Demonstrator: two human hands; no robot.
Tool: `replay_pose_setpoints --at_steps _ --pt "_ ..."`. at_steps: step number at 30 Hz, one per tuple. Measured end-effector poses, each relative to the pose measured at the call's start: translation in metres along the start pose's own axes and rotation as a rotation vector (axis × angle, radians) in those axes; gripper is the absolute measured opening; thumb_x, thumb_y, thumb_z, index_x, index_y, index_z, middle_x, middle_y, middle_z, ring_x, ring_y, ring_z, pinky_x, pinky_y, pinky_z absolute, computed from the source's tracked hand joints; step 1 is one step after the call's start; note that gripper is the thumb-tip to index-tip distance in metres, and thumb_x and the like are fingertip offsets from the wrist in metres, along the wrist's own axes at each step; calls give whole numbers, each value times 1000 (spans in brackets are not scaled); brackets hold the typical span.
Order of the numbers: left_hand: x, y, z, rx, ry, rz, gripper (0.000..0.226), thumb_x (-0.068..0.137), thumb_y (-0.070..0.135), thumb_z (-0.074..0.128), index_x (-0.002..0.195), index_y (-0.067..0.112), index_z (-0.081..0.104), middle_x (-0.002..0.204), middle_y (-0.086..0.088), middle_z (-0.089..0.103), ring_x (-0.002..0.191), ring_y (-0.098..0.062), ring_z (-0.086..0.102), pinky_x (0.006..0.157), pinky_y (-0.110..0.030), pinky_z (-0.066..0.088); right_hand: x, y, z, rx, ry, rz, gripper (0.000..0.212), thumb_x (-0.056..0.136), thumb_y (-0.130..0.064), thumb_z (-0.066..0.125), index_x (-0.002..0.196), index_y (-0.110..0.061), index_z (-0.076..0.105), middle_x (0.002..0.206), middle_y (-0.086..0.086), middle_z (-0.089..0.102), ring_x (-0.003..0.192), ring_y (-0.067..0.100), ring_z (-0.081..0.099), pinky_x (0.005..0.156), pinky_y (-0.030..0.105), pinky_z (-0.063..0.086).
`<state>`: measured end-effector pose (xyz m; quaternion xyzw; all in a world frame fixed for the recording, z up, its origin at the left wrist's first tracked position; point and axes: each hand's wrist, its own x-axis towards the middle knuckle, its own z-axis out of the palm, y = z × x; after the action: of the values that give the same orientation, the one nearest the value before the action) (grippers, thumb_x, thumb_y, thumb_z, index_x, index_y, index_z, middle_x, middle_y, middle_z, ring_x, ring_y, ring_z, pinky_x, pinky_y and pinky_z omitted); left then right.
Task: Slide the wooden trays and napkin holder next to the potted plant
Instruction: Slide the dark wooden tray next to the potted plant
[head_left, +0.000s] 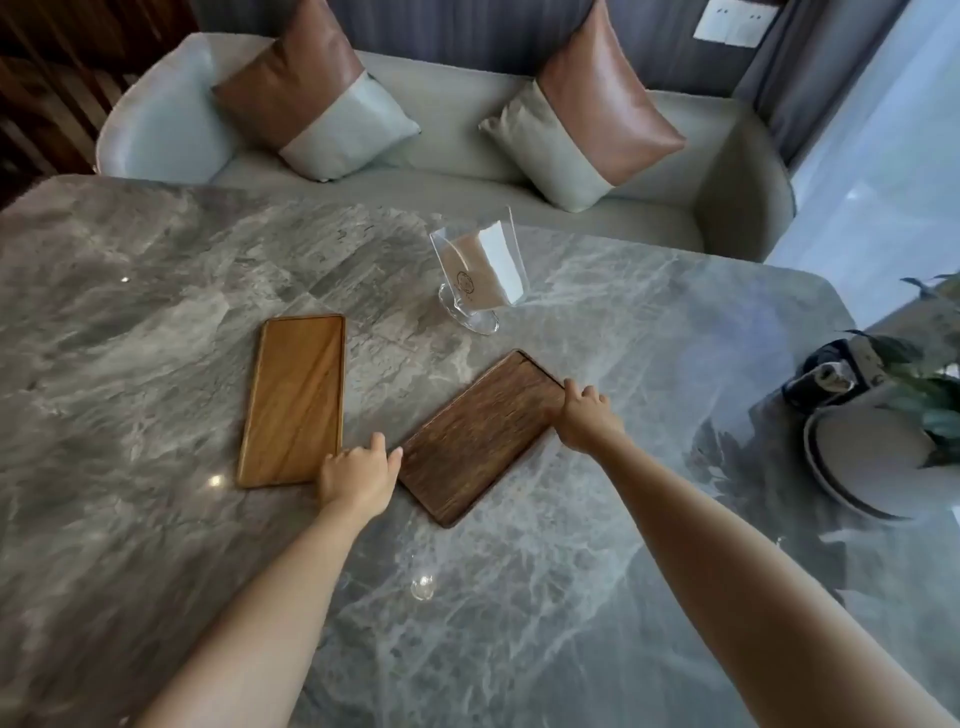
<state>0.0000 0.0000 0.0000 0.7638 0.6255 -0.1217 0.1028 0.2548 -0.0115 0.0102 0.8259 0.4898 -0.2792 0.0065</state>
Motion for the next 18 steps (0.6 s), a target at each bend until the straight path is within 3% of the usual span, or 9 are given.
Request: replay_pose_setpoints --at_steps 7,18 --pt "-1 14 15 -50 -65 -95 45 101 40 25 124 6 43 117 -17 66 108 -34 63 83 -37 49 25 9 0 10 -60 11 55 95 -42 39 135 -5 30 140 21 34 131 40 31 103 50 35" --pt "8 25 17 -201 -112 -181 47 100 39 27 124 2 43 127 -20 59 114 -38 58 86 -42 48 40 6 0 4 -79 6 58 92 -40 47 134 -2 32 139 20 37 129 37 34 102 47 37"
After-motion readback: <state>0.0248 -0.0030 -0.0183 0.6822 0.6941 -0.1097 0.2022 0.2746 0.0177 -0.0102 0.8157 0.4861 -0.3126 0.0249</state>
